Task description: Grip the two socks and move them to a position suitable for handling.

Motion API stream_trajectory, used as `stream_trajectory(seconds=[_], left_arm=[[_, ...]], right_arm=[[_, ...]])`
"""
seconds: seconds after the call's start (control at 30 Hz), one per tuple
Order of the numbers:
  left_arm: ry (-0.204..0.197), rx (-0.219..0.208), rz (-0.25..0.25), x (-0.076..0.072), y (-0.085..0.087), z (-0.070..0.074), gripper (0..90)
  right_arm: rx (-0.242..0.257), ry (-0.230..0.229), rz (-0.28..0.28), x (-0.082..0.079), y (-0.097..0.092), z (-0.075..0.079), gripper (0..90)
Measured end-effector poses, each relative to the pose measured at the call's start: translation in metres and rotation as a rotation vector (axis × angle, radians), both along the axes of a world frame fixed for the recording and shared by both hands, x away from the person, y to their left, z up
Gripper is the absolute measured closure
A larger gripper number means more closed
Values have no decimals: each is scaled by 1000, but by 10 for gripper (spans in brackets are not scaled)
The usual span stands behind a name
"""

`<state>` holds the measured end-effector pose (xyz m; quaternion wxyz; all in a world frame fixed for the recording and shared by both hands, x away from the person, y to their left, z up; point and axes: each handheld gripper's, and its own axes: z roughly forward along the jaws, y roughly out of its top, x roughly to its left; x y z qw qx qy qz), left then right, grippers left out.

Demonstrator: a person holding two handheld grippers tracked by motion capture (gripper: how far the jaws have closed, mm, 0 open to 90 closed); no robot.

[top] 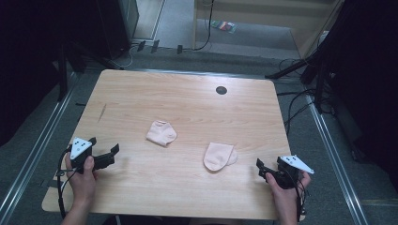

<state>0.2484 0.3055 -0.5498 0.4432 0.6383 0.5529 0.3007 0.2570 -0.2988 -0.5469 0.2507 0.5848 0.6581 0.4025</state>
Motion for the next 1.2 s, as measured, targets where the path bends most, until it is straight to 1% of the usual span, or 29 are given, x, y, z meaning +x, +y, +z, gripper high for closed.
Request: stream_trajectory(seconds=[0.07, 0.1, 0.13, 0.17, 0.2, 0.27, 0.3, 0.33, 0.37, 0.43, 0.47, 0.5, 0.63, 0.67, 0.7, 0.73, 0.77, 0.8, 0.83, 0.87, 0.93, 1.0, 1.07, 1.1, 1.13, 1.2], left_arm=[[-2, 0, 0, 0, 0, 0, 64], [-3, -4, 1, 0, 0, 0, 64], [-3, -5, 2, 0, 0, 0, 64], [-6, -5, 2, -1, 1, 0, 64], [-6, -5, 2, -1, 1, 0, 65], [-14, -5, 0, -2, 1, 0, 65], [-15, -5, -2, -2, 1, 0, 64], [-15, -9, 0, -1, 1, 0, 64], [-7, -4, -3, -1, 1, 0, 65], [-7, 2, -2, -1, 0, 0, 64], [-7, 2, -2, -1, 0, 0, 64], [-10, 8, -2, -1, 0, 0, 64], [-9, 12, -5, -1, -1, 0, 65], [-9, 12, -5, -1, -1, 0, 64], [-11, 13, -5, -1, -1, 0, 64], [-11, 13, -5, -1, -1, 0, 65], [-11, 14, -5, -1, -1, 0, 64], [-11, 14, -5, -1, -1, 0, 65], [-11, 14, -6, -1, -1, 0, 65], [-13, 13, -6, -1, -1, 0, 64], [-15, 13, -5, -1, -1, 0, 64], [-11, 15, -2, -1, -1, 0, 65], [-14, 12, -2, -1, -1, 0, 65], [-16, 7, 0, -1, -1, 0, 65], [-14, 3, -4, -1, 0, 0, 64], [-15, -2, -10, -2, 0, 0, 65]], right_arm=[[-10, -3, 0, 0, 0, 2, 141], [-5, -13, -1, 0, 1, 3, 144], [-5, -13, -1, 0, 1, 3, 144], [1, -26, -2, 1, 2, 6, 147], [1, -26, -2, 1, 2, 6, 147], [12, -40, -1, 1, 6, 12, 148], [20, -55, 5, 2, 11, 17, 149], [20, -55, 5, 2, 11, 17, 149], [25, -59, 11, 2, 13, 18, 149], [47, -64, 26, 6, 25, 24, 152], [47, -64, 26, 6, 25, 24, 152], [49, -72, 46, 9, 36, 27, 162], [51, -80, 75, 14, 55, 30, 176], [51, -80, 75, 14, 55, 30, 176], [57, -79, 93, 15, 65, 31, 185], [57, -79, 93, 15, 65, 31, 185], [56, -80, 118, 17, 75, 32, 196], [56, -80, 118, 17, 75, 32, 196], [55, -73, 121, 17, 79, 32, 203], [60, -67, 132, 18, 86, 31, 220], [58, -44, 130, 23, 93, 28, 237], [79, 3, 127, 31, 96, 26, 235], [105, 35, 116, 40, 98, 25, 239], [116, 47, 118, 42, 99, 24, 247], [108, 55, 132, 43, 101, 23, 248], [61, 67, 152, 43, 107, 20, 246]])
